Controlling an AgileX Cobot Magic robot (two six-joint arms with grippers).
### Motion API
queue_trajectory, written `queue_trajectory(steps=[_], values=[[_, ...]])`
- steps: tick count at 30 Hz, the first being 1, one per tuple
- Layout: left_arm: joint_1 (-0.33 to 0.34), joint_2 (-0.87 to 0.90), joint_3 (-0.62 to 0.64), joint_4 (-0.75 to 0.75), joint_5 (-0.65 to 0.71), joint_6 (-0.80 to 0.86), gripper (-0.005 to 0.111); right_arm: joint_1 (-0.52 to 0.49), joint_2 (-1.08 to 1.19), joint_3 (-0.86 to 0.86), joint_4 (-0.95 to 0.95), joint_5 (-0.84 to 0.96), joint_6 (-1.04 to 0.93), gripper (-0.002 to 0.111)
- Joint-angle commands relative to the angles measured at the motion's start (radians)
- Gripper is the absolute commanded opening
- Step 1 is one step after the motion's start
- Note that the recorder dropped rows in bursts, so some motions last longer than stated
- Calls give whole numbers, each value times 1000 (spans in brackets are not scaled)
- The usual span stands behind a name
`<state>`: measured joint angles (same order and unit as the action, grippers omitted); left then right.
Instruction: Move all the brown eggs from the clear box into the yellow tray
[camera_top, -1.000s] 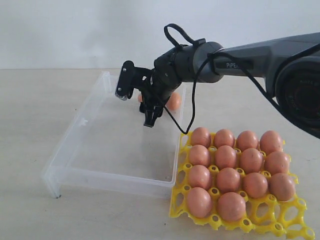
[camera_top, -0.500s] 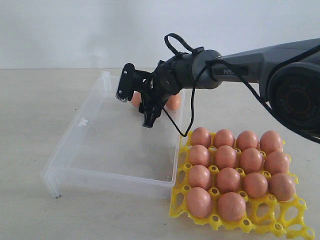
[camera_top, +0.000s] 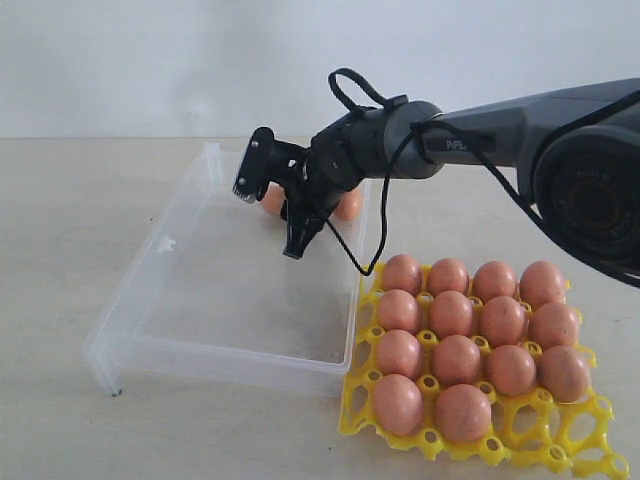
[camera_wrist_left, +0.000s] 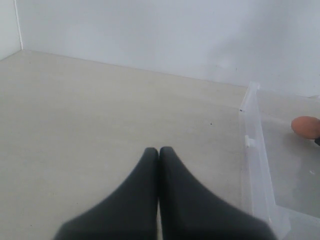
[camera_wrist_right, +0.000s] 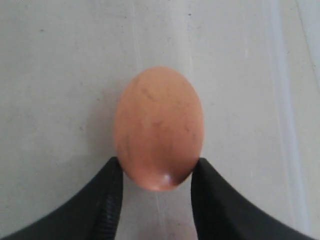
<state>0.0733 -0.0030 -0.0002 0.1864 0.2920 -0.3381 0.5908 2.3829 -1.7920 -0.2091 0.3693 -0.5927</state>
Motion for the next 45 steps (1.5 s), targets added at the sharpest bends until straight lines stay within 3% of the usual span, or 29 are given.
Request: queue_trajectory(steps=[1, 11, 13, 17, 20, 22, 32, 39, 45], values=[[-5, 3, 0, -7, 1, -7, -4, 1, -24, 0, 11, 112, 48, 0], [-5, 3, 0, -7, 1, -7, -4, 1, -81, 0, 50, 289, 70, 0], [-5, 3, 0, -7, 1, -7, -4, 3, -81, 0, 67, 322, 77, 4], [-5, 3, 0, -7, 1, -7, -4, 3, -81, 0, 190, 357, 82, 30], [-5, 3, 0, -7, 1, -7, -4, 3, -81, 0, 277, 342, 84, 62], [-5, 3, 0, -7, 1, -7, -4, 3, -81, 0, 306, 293, 114, 72], [-5, 3, 0, -7, 1, -7, -4, 1, -81, -4, 306, 10, 246, 71], [-5, 3, 0, -7, 1, -7, -4, -1, -73, -4, 270, -72, 297, 71], [-5, 3, 0, -7, 1, -7, -4, -3, -37, -4, 114, -72, 373, 64]])
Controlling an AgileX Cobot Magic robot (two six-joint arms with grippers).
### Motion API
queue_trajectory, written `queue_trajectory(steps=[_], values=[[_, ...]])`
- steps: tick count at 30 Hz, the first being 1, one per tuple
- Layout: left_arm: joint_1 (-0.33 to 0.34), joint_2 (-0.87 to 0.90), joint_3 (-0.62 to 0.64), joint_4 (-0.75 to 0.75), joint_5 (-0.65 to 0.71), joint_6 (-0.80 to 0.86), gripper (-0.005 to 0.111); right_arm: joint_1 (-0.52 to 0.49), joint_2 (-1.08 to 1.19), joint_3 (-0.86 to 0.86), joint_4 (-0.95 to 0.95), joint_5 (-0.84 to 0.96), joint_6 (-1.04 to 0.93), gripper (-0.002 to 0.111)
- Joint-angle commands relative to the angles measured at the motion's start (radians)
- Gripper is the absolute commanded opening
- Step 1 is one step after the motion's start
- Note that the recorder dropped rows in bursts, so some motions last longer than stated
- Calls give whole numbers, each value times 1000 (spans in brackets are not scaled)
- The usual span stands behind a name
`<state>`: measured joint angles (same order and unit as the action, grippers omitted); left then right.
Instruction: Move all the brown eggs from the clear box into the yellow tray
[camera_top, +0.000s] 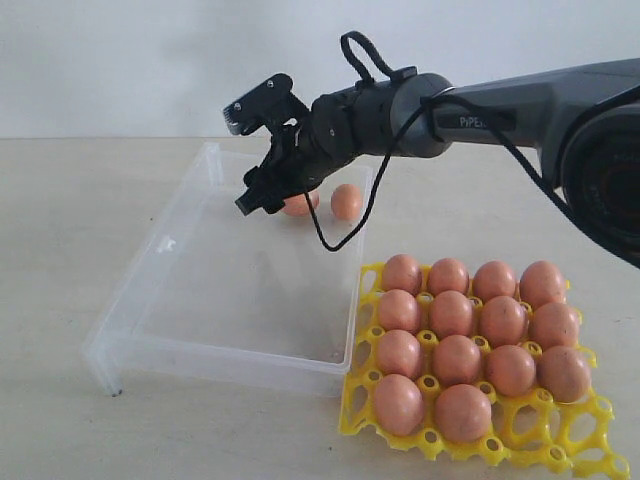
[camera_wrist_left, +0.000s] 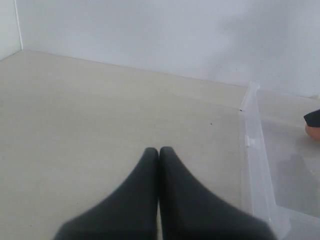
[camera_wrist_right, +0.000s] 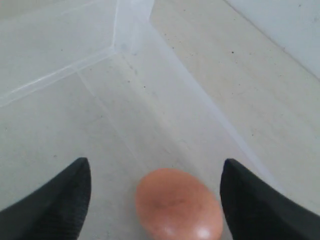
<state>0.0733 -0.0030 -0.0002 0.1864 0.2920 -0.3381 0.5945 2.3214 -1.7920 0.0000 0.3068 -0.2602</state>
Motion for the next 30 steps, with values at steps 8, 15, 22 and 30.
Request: queue_trajectory(steps=[8, 15, 22, 30], values=[[-5, 3, 0, -7, 1, -7, -4, -9, 27, -4, -169, 60, 94, 64], [-5, 3, 0, -7, 1, -7, -4, -9, 25, -4, -169, 114, 94, 64], [-5, 3, 0, -7, 1, -7, -4, -7, -26, -58, -140, 243, 200, 64], [-5, 3, 0, -7, 1, -7, -4, -7, -43, -153, -144, 579, 493, 64]])
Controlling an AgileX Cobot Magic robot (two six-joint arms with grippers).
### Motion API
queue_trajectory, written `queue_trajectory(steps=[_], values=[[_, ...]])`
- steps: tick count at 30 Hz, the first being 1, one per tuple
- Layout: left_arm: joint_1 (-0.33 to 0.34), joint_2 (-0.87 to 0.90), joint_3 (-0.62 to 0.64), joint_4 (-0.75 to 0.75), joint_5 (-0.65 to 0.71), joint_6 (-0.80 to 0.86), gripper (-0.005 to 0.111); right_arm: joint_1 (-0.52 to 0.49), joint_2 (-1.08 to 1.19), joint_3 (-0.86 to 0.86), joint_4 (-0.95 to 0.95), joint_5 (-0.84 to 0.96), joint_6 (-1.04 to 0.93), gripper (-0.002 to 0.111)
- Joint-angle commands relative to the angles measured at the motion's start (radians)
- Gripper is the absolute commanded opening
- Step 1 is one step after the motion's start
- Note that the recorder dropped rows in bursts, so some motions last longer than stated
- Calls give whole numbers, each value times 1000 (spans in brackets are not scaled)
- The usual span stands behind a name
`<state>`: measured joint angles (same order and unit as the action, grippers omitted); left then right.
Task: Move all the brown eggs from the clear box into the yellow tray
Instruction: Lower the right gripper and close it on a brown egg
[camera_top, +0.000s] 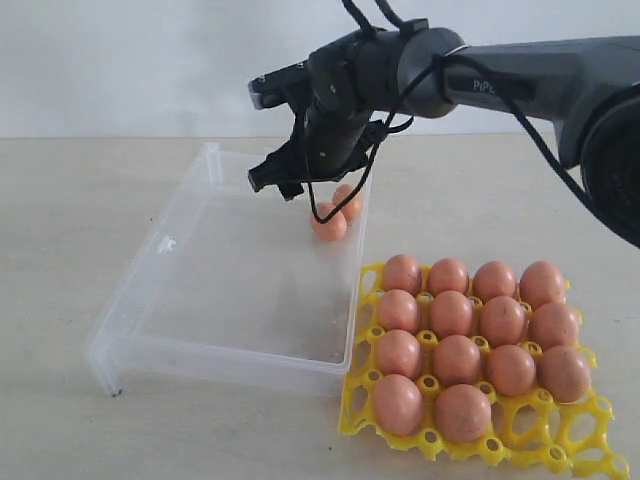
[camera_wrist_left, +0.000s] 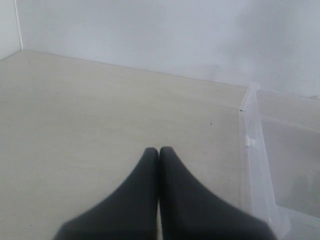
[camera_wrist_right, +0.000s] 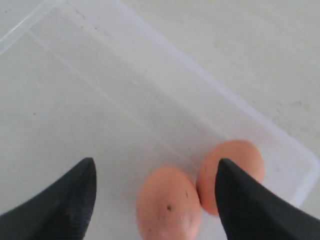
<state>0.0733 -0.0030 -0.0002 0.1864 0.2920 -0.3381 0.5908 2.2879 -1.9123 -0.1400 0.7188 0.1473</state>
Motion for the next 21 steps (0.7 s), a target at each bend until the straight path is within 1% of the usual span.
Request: queue_trajectory(steps=[1, 7, 11, 16, 18, 21], values=[[-5, 3, 0, -7, 1, -7, -4, -3, -10, -33, -4, 171, 87, 64], [-5, 3, 0, -7, 1, -7, -4, -3, -10, -33, 0, 118, 62, 64], [-5, 3, 0, -7, 1, -7, -4, -3, 3, -33, 7, 130, -83, 64], [-5, 3, 0, -7, 1, -7, -4, -3, 29, -33, 7, 168, -178, 64], [-5, 3, 0, -7, 1, -7, -4, -3, 38, -33, 7, 175, -258, 64], [-5, 3, 0, -7, 1, -7, -4, -3, 47, -33, 7, 187, -472, 64]])
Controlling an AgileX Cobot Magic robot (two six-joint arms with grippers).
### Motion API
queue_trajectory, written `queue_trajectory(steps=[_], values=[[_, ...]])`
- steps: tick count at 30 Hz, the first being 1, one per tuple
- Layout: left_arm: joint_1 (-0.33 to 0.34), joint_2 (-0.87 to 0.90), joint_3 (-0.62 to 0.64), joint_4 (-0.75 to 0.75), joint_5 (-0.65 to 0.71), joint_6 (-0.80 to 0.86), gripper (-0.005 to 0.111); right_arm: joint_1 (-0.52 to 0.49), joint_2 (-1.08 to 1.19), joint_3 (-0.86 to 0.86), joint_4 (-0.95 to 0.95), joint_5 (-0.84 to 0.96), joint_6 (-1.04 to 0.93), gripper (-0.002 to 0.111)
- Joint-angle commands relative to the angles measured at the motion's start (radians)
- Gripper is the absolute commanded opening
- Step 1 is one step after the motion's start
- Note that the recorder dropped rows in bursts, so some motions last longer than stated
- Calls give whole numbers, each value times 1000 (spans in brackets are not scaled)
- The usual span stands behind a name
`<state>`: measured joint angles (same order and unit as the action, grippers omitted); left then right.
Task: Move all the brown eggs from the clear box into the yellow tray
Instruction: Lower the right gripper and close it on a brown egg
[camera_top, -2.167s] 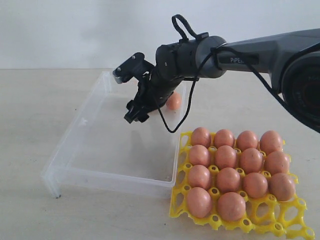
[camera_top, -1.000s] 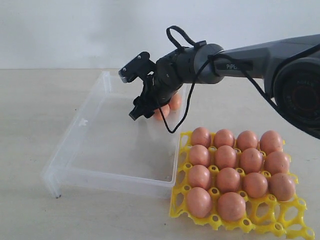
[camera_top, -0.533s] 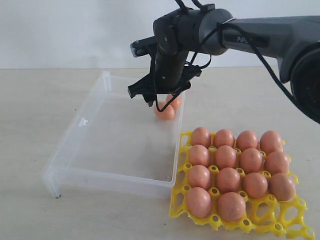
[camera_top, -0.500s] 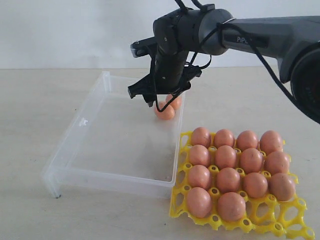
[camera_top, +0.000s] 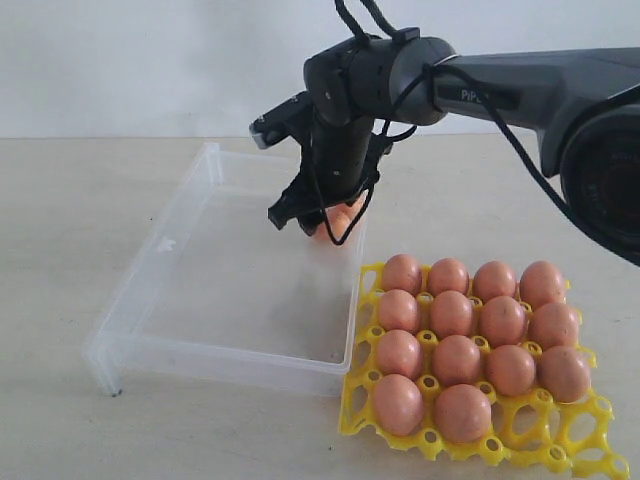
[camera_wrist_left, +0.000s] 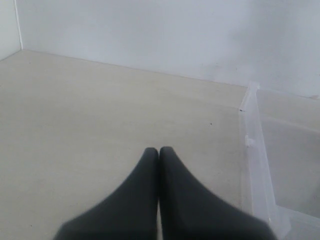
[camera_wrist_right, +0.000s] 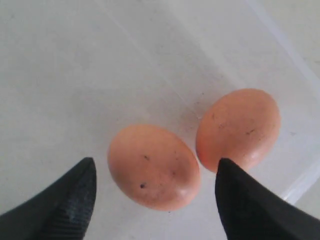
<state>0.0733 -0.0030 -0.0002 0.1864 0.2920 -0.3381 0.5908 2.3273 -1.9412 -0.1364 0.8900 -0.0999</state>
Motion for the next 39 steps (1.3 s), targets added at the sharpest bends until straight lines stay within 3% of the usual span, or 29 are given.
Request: queue_trajectory(steps=[1, 6, 19, 22, 24, 25, 30, 33, 39], values=[[-5, 3, 0, -7, 1, -7, -4, -3, 8, -4, 4, 18, -279, 64], [-5, 3, 0, -7, 1, -7, -4, -3, 12, -4, 4, 11, -444, 64], [-5, 3, 0, -7, 1, -7, -4, -3, 56, -4, 62, 23, -412, 63], [-5, 3, 0, -7, 1, -7, -4, -3, 56, -4, 62, 16, -386, 40], [-5, 3, 0, -7, 1, -7, -4, -3, 56, -4, 62, 16, -386, 8], [-5, 3, 0, -7, 1, -7, -4, -3, 56, -4, 62, 16, -377, 0], [-5, 3, 0, -7, 1, -7, -4, -3, 56, -4, 64, 24, -357, 1], [-5, 3, 0, -7, 1, -7, -4, -3, 36, -4, 94, 53, -229, 1], [-5, 3, 0, -7, 1, -7, -4, -3, -117, -1, 373, 27, -253, 0]])
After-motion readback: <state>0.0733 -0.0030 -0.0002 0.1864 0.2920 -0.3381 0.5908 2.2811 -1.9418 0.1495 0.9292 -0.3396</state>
